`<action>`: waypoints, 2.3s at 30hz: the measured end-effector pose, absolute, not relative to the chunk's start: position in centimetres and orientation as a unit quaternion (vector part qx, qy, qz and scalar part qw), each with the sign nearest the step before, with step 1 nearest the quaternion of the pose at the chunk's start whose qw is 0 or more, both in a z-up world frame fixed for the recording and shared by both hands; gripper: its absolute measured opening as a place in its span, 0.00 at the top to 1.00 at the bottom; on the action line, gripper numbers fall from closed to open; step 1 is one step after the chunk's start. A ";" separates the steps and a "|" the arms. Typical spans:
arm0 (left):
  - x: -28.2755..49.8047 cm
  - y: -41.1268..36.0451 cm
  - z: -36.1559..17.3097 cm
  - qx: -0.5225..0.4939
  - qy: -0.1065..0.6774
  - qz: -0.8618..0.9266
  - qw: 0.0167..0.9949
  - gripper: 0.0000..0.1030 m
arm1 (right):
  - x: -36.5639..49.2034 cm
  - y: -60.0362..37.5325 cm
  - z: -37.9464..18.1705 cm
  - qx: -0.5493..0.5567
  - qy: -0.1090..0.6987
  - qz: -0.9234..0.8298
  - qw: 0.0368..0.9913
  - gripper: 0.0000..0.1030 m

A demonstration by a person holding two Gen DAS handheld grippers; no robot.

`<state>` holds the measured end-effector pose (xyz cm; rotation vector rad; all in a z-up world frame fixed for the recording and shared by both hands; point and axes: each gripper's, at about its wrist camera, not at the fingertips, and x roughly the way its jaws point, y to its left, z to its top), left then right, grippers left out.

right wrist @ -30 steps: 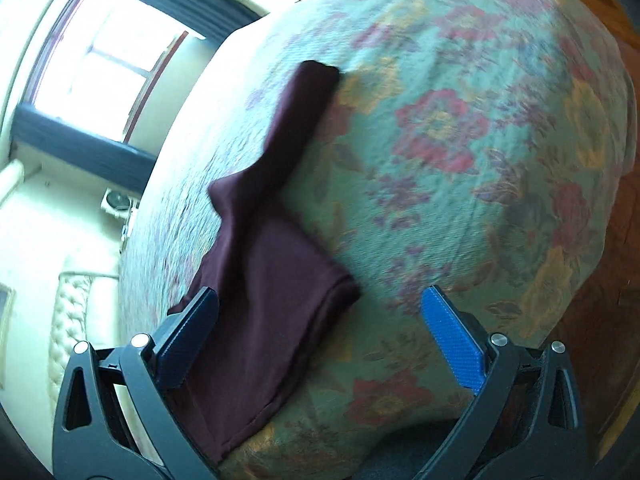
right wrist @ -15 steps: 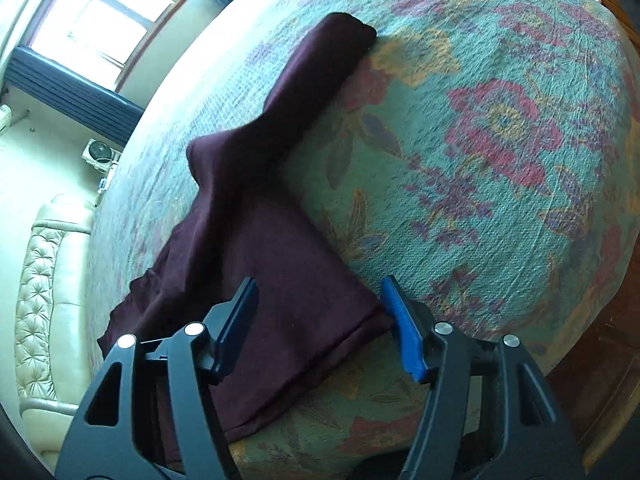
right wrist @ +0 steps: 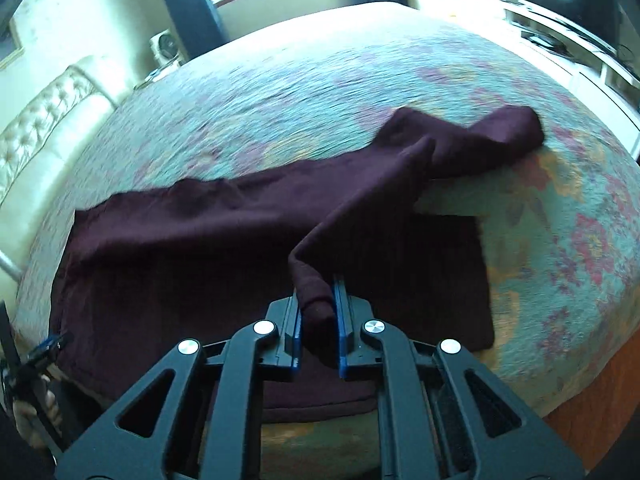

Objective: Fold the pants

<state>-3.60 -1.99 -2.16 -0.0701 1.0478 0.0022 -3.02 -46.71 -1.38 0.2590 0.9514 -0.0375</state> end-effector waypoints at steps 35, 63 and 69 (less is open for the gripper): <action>-1.8 0.3 -4.4 -0.039 0.500 -0.006 0.865 0.05 | -11.4 -61.0 -9.1 0.601 0.387 -0.041 0.698 0.40; -2.5 0.0 -4.3 -0.035 0.489 0.001 0.872 0.05 | -11.8 -77.2 -3.9 0.302 0.409 -0.228 0.830 0.93; -2.3 -0.1 -4.4 -0.029 0.487 0.004 0.873 0.05 | -11.3 -78.3 -7.5 0.346 0.420 -0.234 0.805 0.93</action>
